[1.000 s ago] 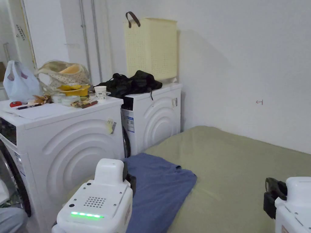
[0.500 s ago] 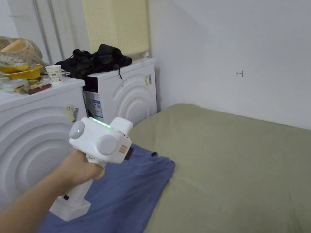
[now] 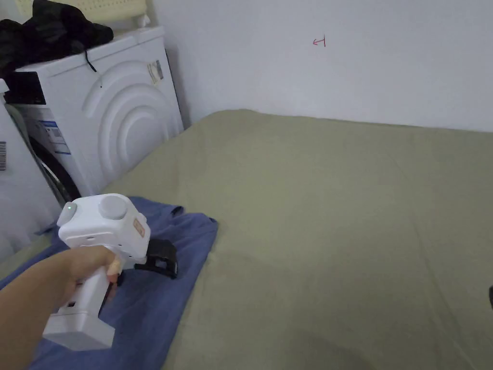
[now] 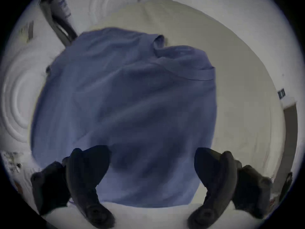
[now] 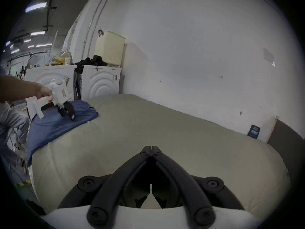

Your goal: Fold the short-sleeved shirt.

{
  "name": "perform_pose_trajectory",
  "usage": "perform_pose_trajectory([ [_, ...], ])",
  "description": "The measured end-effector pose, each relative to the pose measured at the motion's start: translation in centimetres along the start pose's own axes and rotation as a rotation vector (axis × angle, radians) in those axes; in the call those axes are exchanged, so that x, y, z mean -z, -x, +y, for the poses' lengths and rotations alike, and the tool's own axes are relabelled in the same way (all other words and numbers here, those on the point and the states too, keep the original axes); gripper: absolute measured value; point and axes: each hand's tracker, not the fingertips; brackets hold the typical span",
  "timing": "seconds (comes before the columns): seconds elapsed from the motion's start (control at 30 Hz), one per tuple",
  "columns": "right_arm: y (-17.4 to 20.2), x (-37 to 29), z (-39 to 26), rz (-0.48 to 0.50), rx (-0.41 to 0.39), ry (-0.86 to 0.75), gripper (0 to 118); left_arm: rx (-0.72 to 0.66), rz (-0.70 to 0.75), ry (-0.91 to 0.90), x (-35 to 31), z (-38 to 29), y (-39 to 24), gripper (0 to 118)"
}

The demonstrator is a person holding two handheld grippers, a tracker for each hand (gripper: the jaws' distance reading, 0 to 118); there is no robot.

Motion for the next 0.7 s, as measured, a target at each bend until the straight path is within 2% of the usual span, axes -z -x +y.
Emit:
perform_pose_trajectory([
  [0.07,0.3,0.0,0.0,0.008,-0.034,-0.011,0,0.01,-0.002,-0.005,1.5,0.3,0.8,105],
  [0.1,0.4,-0.1,-0.1,0.014,-0.037,-0.012,0,0.023,-0.018,-0.009,0.2,-2.2,-0.3,94],
  [0.13,0.5,-0.2,-0.1,0.016,-0.044,-0.01,0,0.06,0.034,-0.034,0.1,-2.8,-0.5,83],
  [0.17,0.7,-0.3,-0.1,0.013,-0.047,-0.007,0,0.096,0.082,-0.057,-0.4,-3.1,-0.8,65],
  [0.2,0.7,-0.5,0.0,0.012,-0.044,-0.007,0,0.106,0.056,-0.085,-1.4,-3.4,-1.1,12],
  [0.23,0.6,-0.7,0.0,0.017,-0.036,-0.008,0,0.088,0.03,-0.079,-2.0,-3.1,-1.1,1],
  [0.27,0.4,-0.9,-0.2,0.019,-0.028,-0.01,0,0.093,0.082,-0.114,-3.0,-3.3,-1.2,1],
  [0.33,0.1,-1.6,0.0,0.011,-0.018,-0.011,0,0.092,-0.003,-0.093,-5.3,-3.7,-1.7,1],
  [0.37,-0.2,-2.0,0.0,0.001,-0.005,-0.013,0,0.085,0.002,-0.104,-5.5,-2.8,-1.0,1],
  [0.5,-2.4,-3.6,0.5,-0.023,0.053,0.004,0,0.099,-0.093,-0.221,-10.4,-2.7,-2.0,1],
  [0.6,-4.4,-5.3,0.7,-0.085,0.084,0.0,0,0.16,-0.198,-0.293,-14.3,-2.7,-4.4,1],
  [0.7,-6.8,-7.8,0.3,-0.161,0.131,-0.004,0,0.274,-0.268,-0.374,-18.2,-4.3,-10.5,1],
])
